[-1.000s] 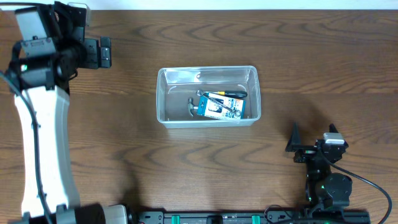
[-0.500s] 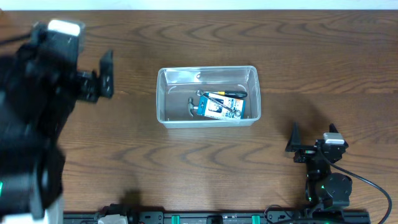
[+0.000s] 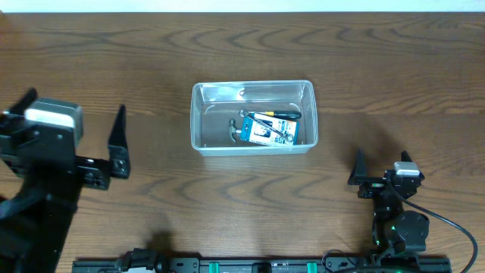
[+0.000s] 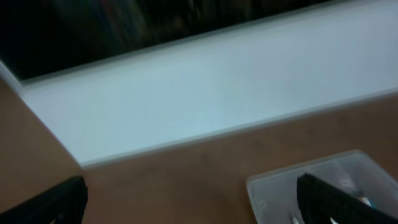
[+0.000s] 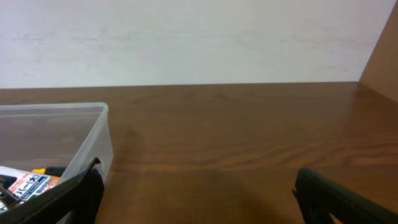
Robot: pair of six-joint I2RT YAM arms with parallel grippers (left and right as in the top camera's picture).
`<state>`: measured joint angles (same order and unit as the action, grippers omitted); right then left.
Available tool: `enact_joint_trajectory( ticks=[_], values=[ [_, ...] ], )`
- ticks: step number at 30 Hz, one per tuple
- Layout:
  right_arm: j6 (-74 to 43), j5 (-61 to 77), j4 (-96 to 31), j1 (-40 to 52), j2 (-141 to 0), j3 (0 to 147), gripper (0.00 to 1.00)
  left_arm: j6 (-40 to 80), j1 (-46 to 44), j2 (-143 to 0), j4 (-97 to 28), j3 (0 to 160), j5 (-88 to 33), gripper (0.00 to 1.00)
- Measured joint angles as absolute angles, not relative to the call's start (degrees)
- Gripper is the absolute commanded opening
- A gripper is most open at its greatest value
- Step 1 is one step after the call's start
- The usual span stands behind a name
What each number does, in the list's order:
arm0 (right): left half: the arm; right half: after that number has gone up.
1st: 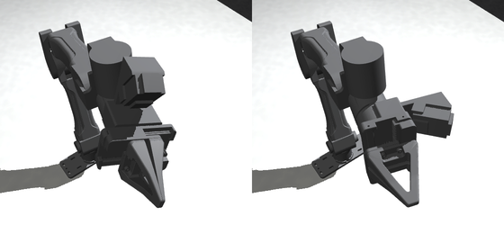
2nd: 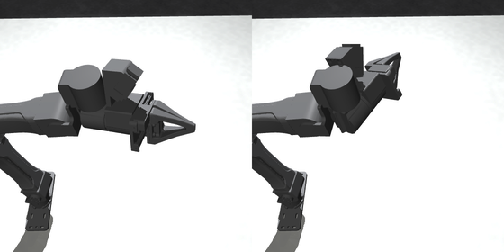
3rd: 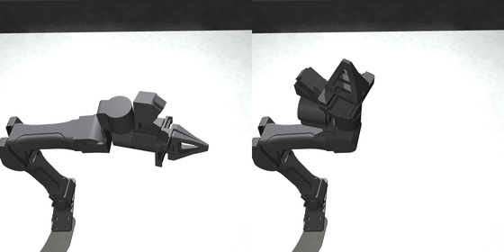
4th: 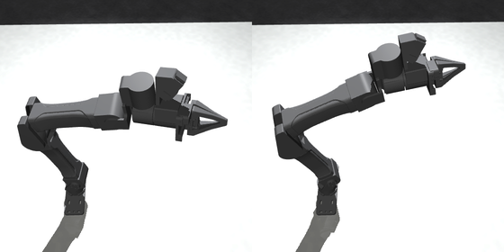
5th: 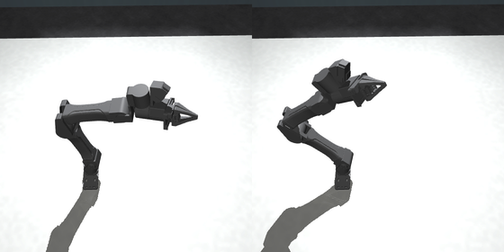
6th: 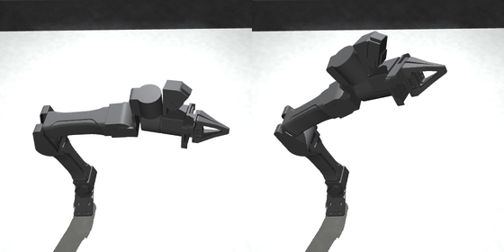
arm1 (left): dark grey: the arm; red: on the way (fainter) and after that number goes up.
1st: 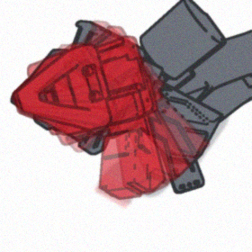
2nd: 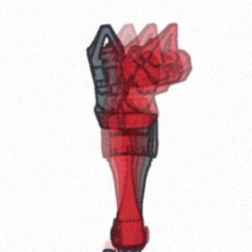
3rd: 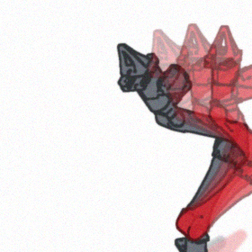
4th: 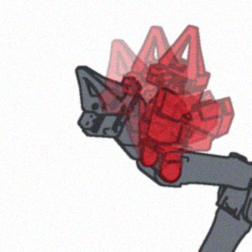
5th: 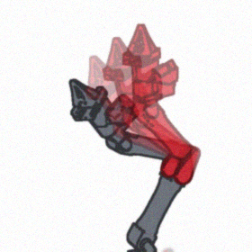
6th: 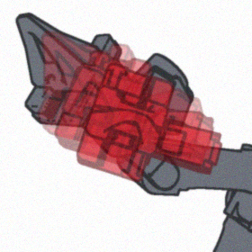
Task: Pack container
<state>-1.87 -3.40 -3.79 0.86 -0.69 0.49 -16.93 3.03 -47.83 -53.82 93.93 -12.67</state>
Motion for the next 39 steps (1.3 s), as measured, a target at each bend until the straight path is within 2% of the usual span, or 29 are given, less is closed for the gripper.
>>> enact_joint_trajectory(
  ticks=[3,6,11,20,24,29,39],
  values=[
    [-1.9,-3.4,-3.8,0.9,-0.7,0.5,0.99,-16.9,0.6,-47.4,-59.7,93.2,-12.5,0.98],
    [-1.9,-3.4,-3.8,0.9,-0.7,0.5,0.99,-15.6,-3.3,-45.0,-58.8,88.9,-12.5,0.98],
    [-1.9,-3.4,-3.8,0.9,-0.7,0.5,0.99,-10.9,-7.7,-36.9,-43.0,73.4,-12.5,0.98],
    [-1.9,-3.4,-3.8,0.9,-0.7,0.5,0.99,1.1,-8.0,-21.5,-13.0,44.4,-12.5,0.97],
    [-1.9,-3.4,-3.8,0.9,-0.7,0.5,0.99,3.0,-8.0,-16.0,-4.4,34.9,-11.4,0.98],
    [-1.9,-3.4,-3.8,0.9,-0.7,0.5,0.99,4.0,-8.0,-9.6,1.3,26.3,-8.5,0.98],
    [-1.9,-3.4,-3.8,0.9,-0.7,0.5,0.99,10.5,-3.1,-1.9,2.9,17.5,-5.1,0.98]
  ],
)
